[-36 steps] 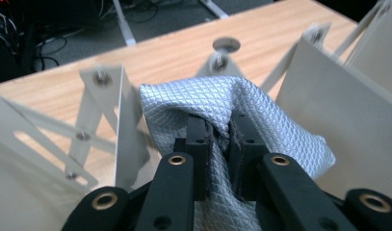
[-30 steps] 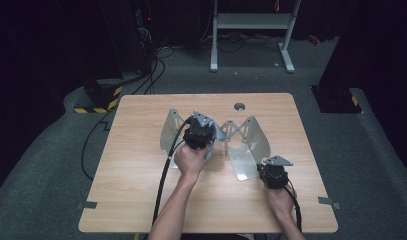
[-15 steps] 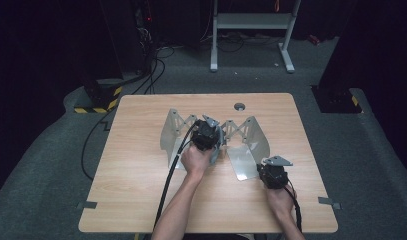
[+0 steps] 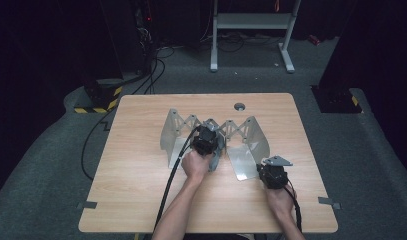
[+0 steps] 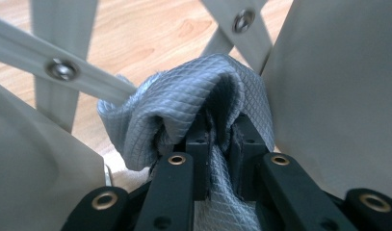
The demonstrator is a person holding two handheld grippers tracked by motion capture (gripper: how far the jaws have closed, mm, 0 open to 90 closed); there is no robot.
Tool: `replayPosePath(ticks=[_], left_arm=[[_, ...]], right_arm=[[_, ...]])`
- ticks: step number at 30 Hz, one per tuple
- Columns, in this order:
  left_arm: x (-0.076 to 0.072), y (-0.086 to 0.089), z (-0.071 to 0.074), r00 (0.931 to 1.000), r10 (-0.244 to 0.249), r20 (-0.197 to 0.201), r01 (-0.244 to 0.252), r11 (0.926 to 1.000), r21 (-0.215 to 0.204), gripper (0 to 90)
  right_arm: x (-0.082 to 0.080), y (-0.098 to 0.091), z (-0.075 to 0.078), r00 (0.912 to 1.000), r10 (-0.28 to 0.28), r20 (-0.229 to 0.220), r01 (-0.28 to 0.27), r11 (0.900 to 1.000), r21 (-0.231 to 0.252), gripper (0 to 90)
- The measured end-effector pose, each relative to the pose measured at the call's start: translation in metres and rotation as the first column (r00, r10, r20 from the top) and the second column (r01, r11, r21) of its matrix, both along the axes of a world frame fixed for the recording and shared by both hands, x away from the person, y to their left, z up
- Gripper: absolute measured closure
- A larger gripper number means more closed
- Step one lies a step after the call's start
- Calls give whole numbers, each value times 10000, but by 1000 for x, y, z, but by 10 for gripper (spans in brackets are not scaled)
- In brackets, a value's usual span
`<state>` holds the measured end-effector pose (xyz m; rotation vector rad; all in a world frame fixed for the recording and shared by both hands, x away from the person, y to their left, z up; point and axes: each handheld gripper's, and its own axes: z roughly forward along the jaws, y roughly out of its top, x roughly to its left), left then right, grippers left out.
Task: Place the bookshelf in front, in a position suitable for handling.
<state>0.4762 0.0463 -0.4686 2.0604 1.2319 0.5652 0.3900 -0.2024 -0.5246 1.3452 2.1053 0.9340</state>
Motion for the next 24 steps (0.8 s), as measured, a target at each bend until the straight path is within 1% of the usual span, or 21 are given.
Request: replayPosePath(ticks=[2,4,5,6,7,9,10,13,14,16,17,18,19,20,21,24], left_arm=[[-3,2,10,9991,77,413,-73,9999,-98,804],[-8,4,23,9941,221,1059,-202,9996,-185,805],[-10,6,30,9915,238,1282,-212,9995,-213,805],[-10,6,36,9899,250,1397,-216,9994,-259,805],[-10,7,41,9890,231,1459,-203,9996,-210,805],[-11,8,48,9868,185,1609,-121,9991,-408,805],[-12,8,51,9856,94,1686,-8,9987,-510,804],[-16,6,58,9810,-329,1912,428,9979,-479,804],[-17,4,61,9781,-542,2010,647,9968,-463,804],[-23,1,68,9650,-1069,2395,1176,9926,-307,803],[-26,-1,71,9594,-1260,2522,1367,9903,-253,803],[-28,-2,73,9553,-1393,2609,1525,9878,-308,804],[-29,-3,76,9530,-1549,2603,1693,9850,-340,803],[-28,-4,76,9529,-1640,2550,1822,9820,-496,803],[-26,-4,76,9546,-1754,2407,1931,9798,-522,803],[-22,-4,69,9615,-1731,2133,1917,9790,-696,804]], right_arm=[[0,0,0,10000,2,-10,-2,10000,0,879],[0,0,0,10000,-9,-15,9,10000,27,879],[0,0,0,10000,-5,-22,5,10000,43,879],[0,-1,0,10000,25,-16,-24,10000,34,879],[0,-1,0,10000,30,-23,-30,10000,43,879],[0,0,0,10000,48,-21,-48,10000,39,877],[0,0,0,10000,42,-45,-42,10000,41,877],[0,0,0,10000,31,-33,-31,10000,12,877],[0,0,0,10000,59,4,-59,10000,-13,878],[0,0,0,10000,43,-6,-43,10000,-17,877],[0,0,0,10000,60,8,-60,10000,-21,878],[0,0,0,10000,44,0,-44,10000,-27,878],[0,1,0,10000,42,5,-42,10000,-25,878],[0,1,0,10000,41,8,-41,10000,-32,878],[0,1,0,10000,41,4,-41,10000,-28,878],[0,1,0,10000,35,0,-35,10000,-18,878]])
